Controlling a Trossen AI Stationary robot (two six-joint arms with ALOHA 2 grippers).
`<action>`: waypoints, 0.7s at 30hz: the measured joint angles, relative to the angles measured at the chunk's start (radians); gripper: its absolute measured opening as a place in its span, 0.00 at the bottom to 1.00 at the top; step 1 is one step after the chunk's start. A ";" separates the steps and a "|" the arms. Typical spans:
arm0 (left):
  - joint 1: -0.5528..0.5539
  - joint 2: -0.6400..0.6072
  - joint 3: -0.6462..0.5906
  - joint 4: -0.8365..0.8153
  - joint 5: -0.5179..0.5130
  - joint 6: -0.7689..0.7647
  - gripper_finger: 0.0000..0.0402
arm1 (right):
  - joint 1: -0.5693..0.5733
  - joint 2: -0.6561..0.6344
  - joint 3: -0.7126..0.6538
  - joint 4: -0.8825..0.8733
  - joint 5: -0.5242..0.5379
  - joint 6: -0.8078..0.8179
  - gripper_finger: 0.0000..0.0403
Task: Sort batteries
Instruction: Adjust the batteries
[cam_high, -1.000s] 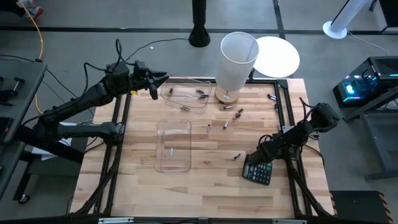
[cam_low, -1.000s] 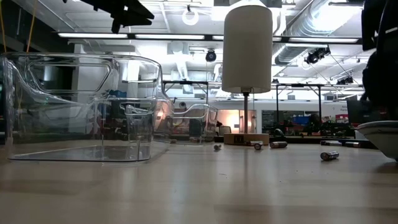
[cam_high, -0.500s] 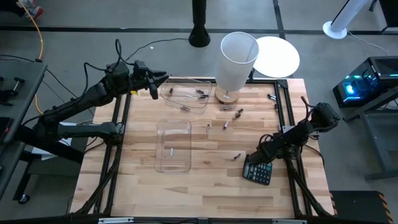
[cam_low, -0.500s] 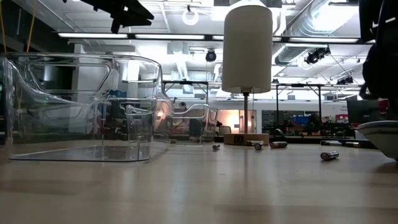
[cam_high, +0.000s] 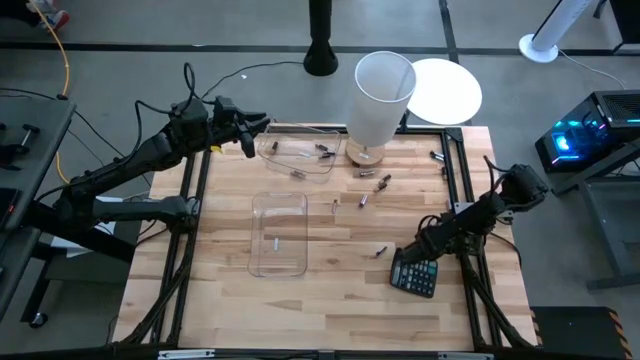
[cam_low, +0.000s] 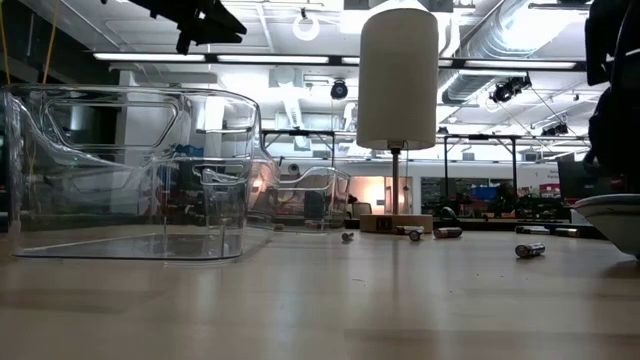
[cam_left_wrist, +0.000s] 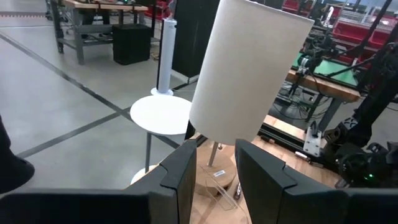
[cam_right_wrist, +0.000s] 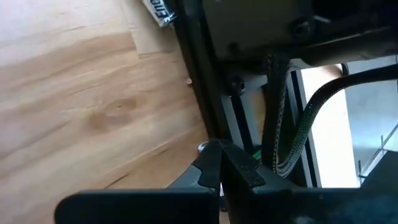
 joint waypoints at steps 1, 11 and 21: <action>0.000 0.000 0.000 0.000 0.000 0.000 0.26 | 0.005 -0.001 -0.006 0.003 -0.003 -0.003 0.00; 0.000 0.000 0.000 0.000 0.000 0.000 0.26 | 0.041 0.004 0.030 0.056 0.010 -0.001 0.00; 0.000 0.020 0.000 -0.001 0.000 0.000 0.26 | 0.058 0.002 0.238 -0.174 0.126 -0.027 0.00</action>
